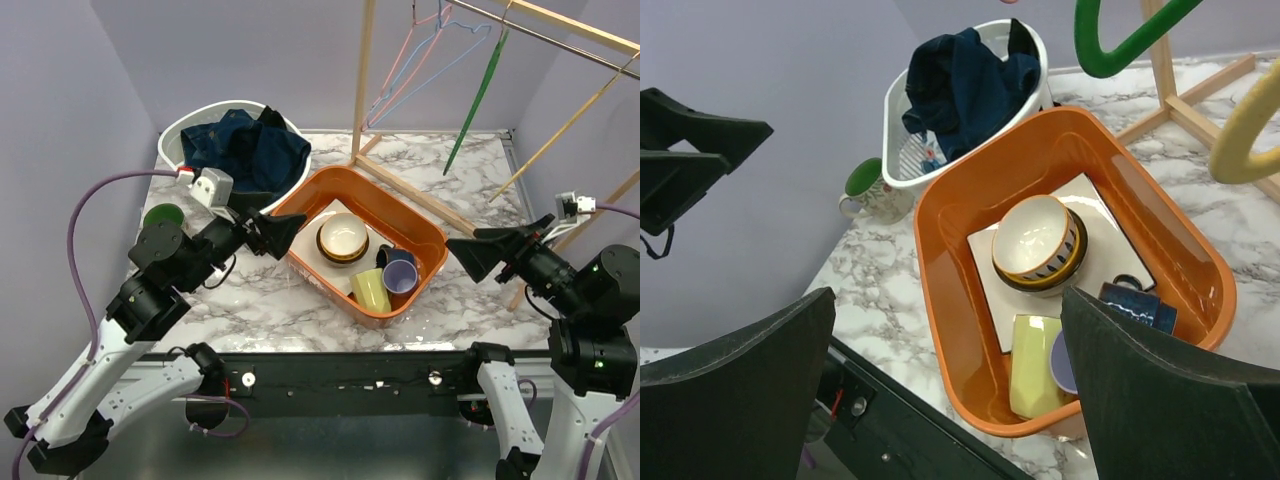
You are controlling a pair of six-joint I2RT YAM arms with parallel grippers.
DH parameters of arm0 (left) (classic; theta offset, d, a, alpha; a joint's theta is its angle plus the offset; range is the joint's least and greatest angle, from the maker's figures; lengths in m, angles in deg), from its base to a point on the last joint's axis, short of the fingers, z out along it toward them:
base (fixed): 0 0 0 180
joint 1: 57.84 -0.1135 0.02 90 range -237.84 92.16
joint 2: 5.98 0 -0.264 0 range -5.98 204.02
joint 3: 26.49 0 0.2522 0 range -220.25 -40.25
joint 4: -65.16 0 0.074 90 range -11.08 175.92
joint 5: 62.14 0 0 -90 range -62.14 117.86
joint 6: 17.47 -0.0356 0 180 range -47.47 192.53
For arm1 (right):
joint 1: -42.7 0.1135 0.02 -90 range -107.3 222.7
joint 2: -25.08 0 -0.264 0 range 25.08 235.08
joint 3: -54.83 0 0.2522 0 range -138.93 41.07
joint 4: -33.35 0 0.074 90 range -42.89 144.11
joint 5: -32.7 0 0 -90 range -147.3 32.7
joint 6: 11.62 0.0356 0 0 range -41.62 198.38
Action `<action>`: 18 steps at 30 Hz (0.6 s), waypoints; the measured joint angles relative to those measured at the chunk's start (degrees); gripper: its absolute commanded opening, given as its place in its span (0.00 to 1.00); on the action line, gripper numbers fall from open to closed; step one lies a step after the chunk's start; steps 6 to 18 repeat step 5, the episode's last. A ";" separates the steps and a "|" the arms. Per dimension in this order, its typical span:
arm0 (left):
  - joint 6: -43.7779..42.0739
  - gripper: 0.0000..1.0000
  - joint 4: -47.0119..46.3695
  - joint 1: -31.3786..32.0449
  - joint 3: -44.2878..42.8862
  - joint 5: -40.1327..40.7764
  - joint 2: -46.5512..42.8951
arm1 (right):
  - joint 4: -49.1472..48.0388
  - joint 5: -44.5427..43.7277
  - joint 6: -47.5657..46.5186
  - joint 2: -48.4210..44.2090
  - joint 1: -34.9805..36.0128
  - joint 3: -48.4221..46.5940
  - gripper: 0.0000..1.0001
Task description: Remove the skirt from the hanger
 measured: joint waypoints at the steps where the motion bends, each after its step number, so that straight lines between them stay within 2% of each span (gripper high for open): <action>1: 0.11 0.99 0.00 0.00 0.00 -0.09 0.33 | -0.48 0.35 0.04 -0.02 0.00 0.26 1.00; 18: 0.46 0.99 0.00 0.00 0.15 -0.28 1.20 | -2.27 2.01 0.92 -0.26 0.00 1.27 1.00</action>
